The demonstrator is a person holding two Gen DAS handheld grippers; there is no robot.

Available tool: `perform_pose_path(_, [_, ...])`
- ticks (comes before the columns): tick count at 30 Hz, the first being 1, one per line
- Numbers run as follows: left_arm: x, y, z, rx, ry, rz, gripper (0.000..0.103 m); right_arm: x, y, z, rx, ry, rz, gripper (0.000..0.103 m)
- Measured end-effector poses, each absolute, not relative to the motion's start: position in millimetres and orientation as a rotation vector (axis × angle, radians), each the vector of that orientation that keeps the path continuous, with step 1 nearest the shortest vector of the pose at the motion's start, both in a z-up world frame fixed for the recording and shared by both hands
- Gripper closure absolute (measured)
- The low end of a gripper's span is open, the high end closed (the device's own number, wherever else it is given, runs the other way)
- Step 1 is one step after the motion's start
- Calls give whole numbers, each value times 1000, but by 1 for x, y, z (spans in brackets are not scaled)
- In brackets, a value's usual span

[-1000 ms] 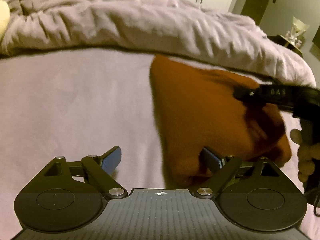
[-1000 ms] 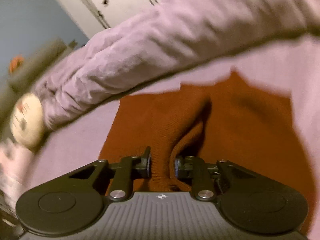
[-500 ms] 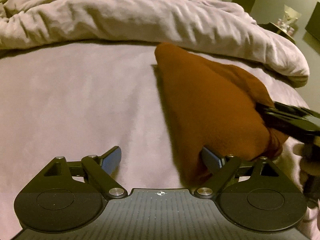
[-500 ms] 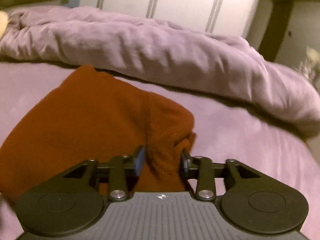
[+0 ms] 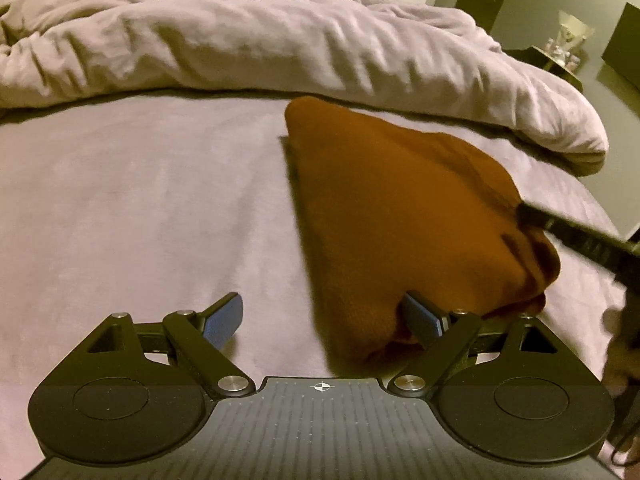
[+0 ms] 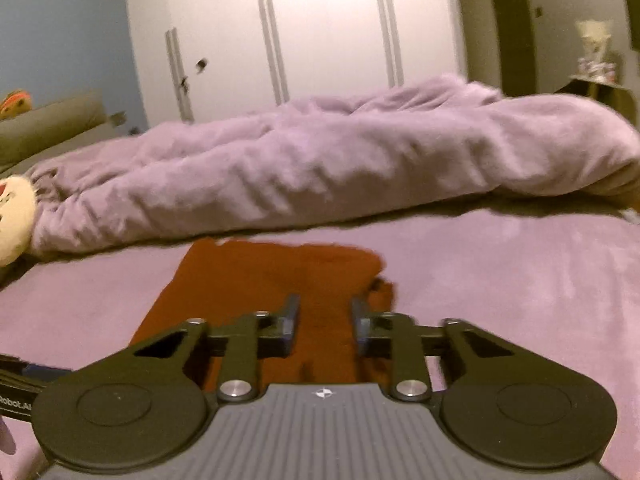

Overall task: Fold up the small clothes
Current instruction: 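Press the folded bundle flat with the right gripper and release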

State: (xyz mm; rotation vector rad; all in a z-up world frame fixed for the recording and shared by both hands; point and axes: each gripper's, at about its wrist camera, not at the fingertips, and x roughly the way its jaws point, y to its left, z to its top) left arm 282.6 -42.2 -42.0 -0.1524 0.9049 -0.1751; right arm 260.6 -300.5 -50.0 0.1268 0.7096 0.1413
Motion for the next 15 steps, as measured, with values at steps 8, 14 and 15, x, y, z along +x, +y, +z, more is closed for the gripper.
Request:
perform_pose_path(8, [282,-43,-42,-136,919,-164,9,241,-287,-87,61,800,143,92])
perform_pose_path(14, [279,-46,-37,-126,915,-159,9,237,-269,-57,115,738,252,91])
perform_pose_path(15, [280,-47,-38,-122,918,-158,9,237,-262,-57,103,741,267,91])
